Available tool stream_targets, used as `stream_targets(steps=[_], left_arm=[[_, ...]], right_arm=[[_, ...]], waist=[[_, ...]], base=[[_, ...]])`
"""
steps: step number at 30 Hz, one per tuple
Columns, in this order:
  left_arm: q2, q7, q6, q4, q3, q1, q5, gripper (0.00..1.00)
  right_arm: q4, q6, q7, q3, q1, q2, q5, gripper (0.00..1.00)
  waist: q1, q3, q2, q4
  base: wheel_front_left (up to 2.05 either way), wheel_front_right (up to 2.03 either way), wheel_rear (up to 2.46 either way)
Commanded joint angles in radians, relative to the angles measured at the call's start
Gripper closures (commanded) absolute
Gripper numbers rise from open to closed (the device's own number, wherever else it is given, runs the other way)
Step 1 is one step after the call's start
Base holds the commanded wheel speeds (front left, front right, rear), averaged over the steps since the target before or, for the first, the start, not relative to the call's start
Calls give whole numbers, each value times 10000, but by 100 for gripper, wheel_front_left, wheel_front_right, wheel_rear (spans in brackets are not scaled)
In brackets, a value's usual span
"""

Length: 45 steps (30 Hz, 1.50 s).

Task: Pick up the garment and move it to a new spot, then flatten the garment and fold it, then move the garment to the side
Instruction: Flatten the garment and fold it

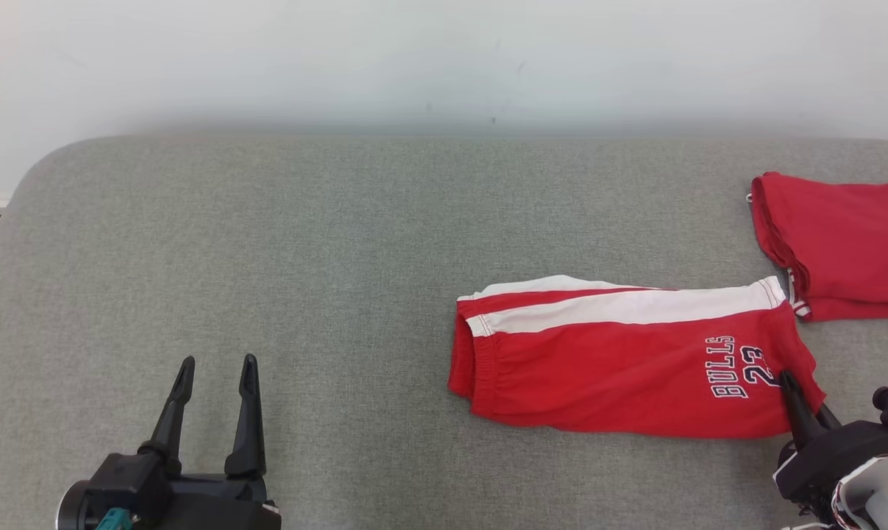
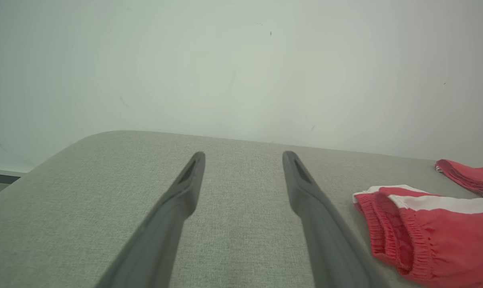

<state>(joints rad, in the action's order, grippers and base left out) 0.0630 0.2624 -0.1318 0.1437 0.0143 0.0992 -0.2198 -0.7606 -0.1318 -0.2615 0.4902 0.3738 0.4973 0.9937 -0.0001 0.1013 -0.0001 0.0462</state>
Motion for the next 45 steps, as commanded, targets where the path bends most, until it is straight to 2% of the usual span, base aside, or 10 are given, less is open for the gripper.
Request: stream_targets(steps=[1, 6, 12, 25, 30, 36, 44, 45], left_arm=[[43, 32, 23, -30, -33, -157, 70, 0], [57, 32, 23, -22, -83, -173, 71, 0], [40, 32, 23, -25, -63, -196, 107, 0], [-40, 32, 21, -7, 133, 98, 37, 0], [-77, 32, 23, 7, 249, 260, -43, 0], [-115, 32, 23, 56, 389, 325, -91, 0], [-129, 32, 21, 151, 435, 457, -106, 0], [-131, 32, 23, 161, 454, 472, -120, 0]], right_arm=[[67, 28, -37, -113, -65, -32, -200, 100], [530, 28, -39, -495, 159, -236, -1229, 100], [1554, 28, -40, -743, 129, -822, -2329, 100], [3375, 28, 823, -377, -185, -2059, -3693, 100], [3830, 28, 1069, -667, -650, -2538, -3979, 100], [3906, 28, 1336, -612, -1061, -3076, -4328, 100], [3098, 28, 1099, -290, -976, -3805, -4415, 100], [3030, 27, 1026, -192, -927, -3864, -4434, 68]], waist=[[1, -24, 1, -28], [1, -106, 1, -81], [1, -224, 1, 19], [1, -156, 1, 794], [1, 2, 1, 1210], [1, 172, 1, 1462], [1, 265, 1, 1503], [1, 257, 1, 1494]], base=[[0, 0, 0], [0, 0, 0], [0, 0, 0], [0, 0, 0], [0, 0, 0], [0, 0, 0], [0, 0, 0], [0, 0, 0]])
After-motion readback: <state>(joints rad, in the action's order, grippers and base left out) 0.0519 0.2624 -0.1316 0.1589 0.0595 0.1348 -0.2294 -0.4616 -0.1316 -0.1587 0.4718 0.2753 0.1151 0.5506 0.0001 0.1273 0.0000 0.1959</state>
